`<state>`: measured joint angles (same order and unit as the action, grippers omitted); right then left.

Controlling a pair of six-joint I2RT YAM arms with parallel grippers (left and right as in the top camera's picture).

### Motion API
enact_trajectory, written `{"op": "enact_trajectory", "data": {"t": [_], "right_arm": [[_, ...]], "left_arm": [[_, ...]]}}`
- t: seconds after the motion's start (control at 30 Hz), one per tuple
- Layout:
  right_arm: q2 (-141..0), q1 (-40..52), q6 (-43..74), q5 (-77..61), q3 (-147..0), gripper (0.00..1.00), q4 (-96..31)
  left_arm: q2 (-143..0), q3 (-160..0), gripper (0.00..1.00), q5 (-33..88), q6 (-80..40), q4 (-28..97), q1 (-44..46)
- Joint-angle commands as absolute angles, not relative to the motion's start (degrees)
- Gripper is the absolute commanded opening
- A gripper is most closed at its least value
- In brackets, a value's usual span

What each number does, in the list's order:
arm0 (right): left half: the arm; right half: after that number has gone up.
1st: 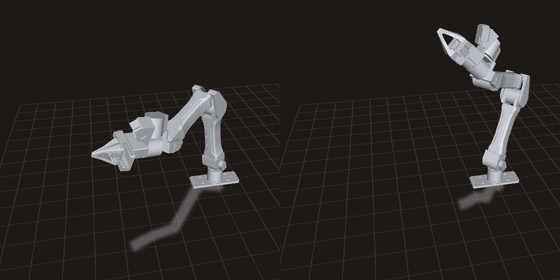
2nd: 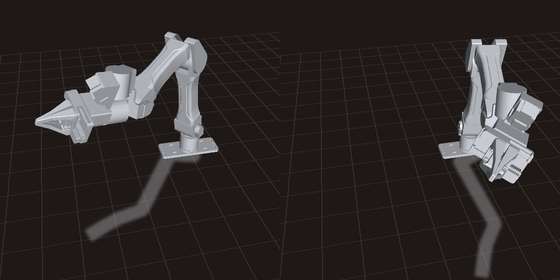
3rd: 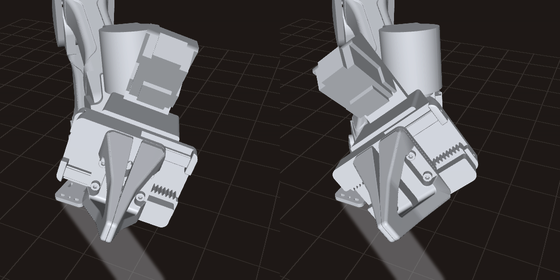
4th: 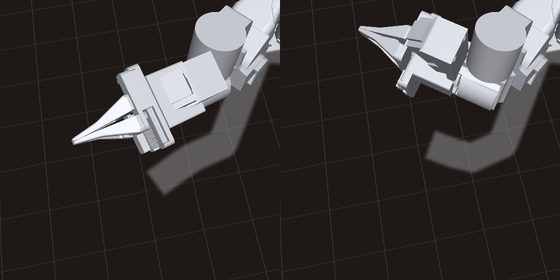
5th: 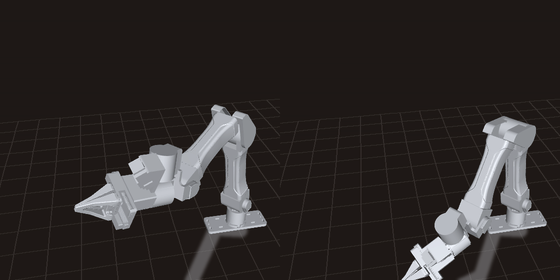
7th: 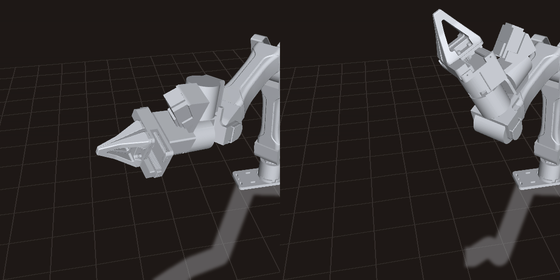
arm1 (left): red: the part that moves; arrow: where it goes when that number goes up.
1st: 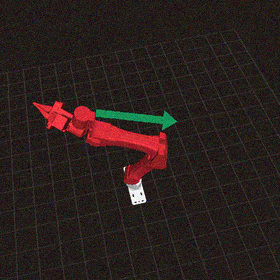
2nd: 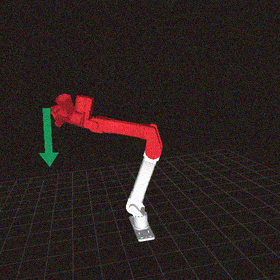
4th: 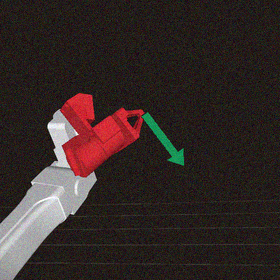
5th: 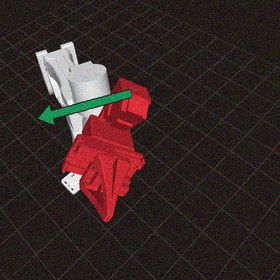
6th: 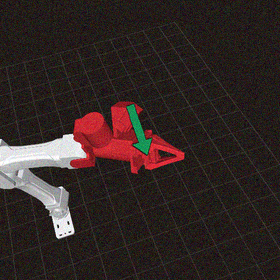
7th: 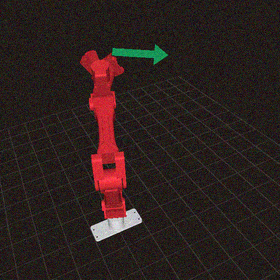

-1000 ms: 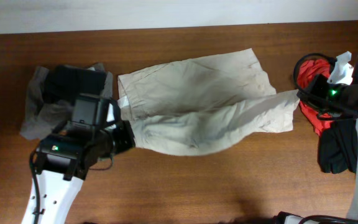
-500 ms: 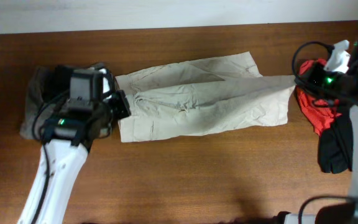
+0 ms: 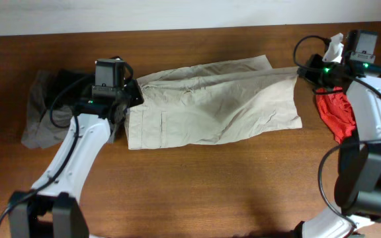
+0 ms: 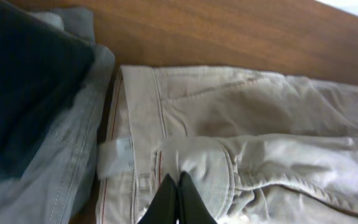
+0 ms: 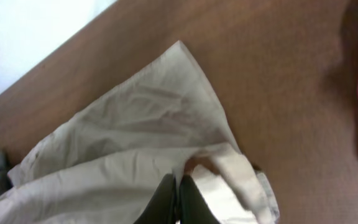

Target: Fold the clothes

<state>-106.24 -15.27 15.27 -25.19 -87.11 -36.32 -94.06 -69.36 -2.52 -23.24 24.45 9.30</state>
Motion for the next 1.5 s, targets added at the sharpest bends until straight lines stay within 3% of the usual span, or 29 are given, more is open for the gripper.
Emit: {"op": "enact_trajectory", "data": {"t": [0.0, 0.87, 0.9, 0.93, 1.03, 1.1, 1.13, 1.2, 1.23, 1.27, 1.33, 1.47], "right_arm": [[-108.33, -14.94, 15.53, -25.50, -88.07, 0.04, -33.45], [-116.81, -11.79, 18.39, -21.85, -88.07, 0.04, -16.25], [-117.36, -11.62, 18.57, -21.87, -88.07, 0.06, -15.57], [-117.67, -11.42, 18.61, -22.06, -88.07, 0.15, -15.11], [-118.37, -10.74, 18.72, -22.48, -88.07, 0.48, -14.61], [-118.21, -10.55, 18.72, -22.59, -88.12, 0.51, -14.24], [-117.91, -10.57, 18.74, -23.14, -88.12, 0.53, -13.89], [-116.97, -11.07, 18.74, -24.84, -88.29, 0.59, -13.67], [-116.29, -11.51, 18.74, -26.55, -88.47, 0.62, -14.02], [-115.63, -11.86, 18.76, -28.10, -88.62, 0.63, -14.41], [-114.04, -12.71, 18.76, -31.24, -89.21, 0.65, -16.36], [-110.83, -13.43, 17.89, -32.16, -91.48, 0.63, -26.50]], "left_arm": [[-97.67, -70.61, 0.01, -5.87, -22.20, 22.87, 8.23], [-102.74, -70.63, 0.01, -7.25, -24.80, 12.43, 3.18], [-103.11, -70.63, 0.01, -7.42, -25.02, 12.27, 3.20], [-103.68, -70.67, 0.00, -7.44, -25.36, 12.10, 3.20], [-104.90, -70.67, 0.01, -7.68, -25.67, 11.99, 3.14], [-104.92, -70.78, 0.02, -8.14, -25.65, 11.92, 2.85], [-104.88, -71.33, 0.05, -8.43, -25.61, 12.08, 2.44], [-104.88, -73.54, 0.27, -8.21, -24.60, 13.45, 1.37], [-104.88, -75.24, 0.55, -8.21, -24.14, 15.03, 0.89], [-104.88, -77.30, 0.74, -8.21, -23.16, 17.10, 0.49], [-104.88, -81.69, 0.96, -8.23, -20.56, 21.43, 0.01], [-104.86, -91.79, 0.99, -5.69, -18.70, 31.92, 0.01]]}}
